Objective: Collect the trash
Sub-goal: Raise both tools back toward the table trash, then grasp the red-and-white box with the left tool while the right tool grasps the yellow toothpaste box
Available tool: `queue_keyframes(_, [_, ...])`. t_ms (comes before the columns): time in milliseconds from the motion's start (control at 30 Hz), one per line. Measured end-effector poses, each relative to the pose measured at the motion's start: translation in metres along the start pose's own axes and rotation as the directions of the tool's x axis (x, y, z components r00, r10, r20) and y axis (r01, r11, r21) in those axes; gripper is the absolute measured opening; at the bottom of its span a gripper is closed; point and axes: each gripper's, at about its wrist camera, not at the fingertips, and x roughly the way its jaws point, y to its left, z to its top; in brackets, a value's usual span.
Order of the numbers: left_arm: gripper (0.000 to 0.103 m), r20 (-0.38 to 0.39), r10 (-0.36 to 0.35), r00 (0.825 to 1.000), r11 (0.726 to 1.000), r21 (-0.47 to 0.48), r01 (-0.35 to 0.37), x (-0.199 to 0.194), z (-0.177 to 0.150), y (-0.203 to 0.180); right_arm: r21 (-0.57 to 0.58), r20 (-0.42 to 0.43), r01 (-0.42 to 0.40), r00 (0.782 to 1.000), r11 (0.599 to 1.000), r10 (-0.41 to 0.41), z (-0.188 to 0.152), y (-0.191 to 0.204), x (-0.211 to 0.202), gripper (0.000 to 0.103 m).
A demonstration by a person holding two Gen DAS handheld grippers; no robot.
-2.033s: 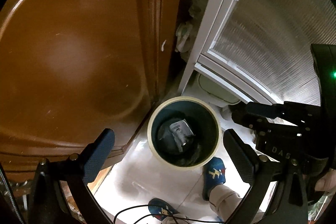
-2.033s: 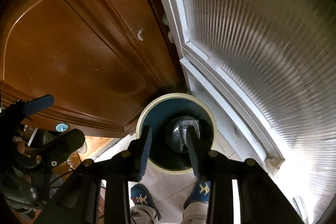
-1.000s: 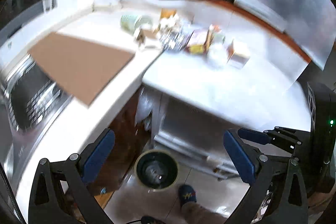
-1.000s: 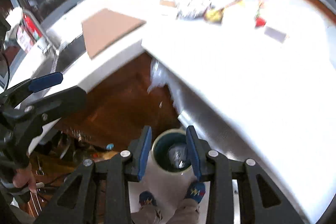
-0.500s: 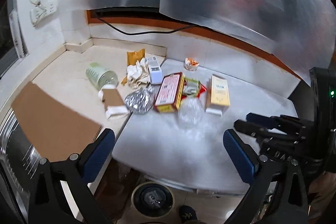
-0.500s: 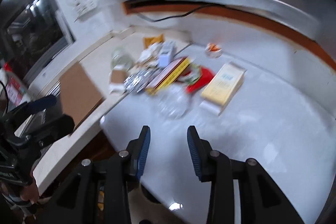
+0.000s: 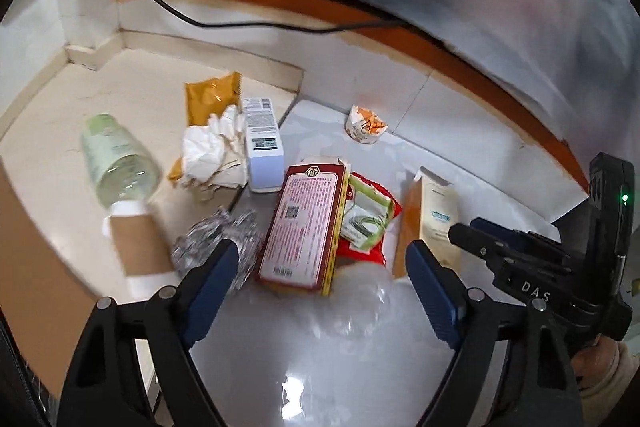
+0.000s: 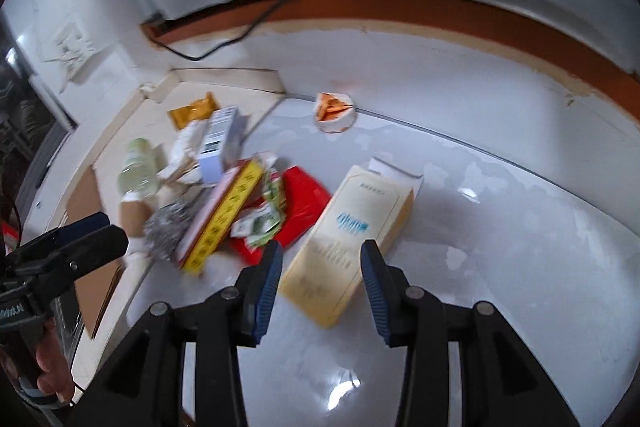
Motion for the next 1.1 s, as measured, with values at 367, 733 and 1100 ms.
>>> queue_keyframes(367, [0.082,-0.104,0.037,0.994,0.999,0.043,-0.033,0.07,0.024,0.004,-0.016,-0.015,0.141,0.99,0.99,-0.142,0.02,0.003,0.037,0.052])
queue_keyframes(733, [0.082,-0.167,0.053,0.985,0.996,0.078,-0.04,0.108,0.036,0.015,-0.04,-0.013,0.185,0.983,0.982,-0.185,0.015,-0.014,0.034,0.052])
queue_keyframes(1100, [0.082,-0.226,0.031,0.974,0.998,0.059,-0.018,0.134,0.034,0.025,0.051,-0.044,0.088,0.995,0.995,-0.086,0.008,-0.033,0.029,0.056])
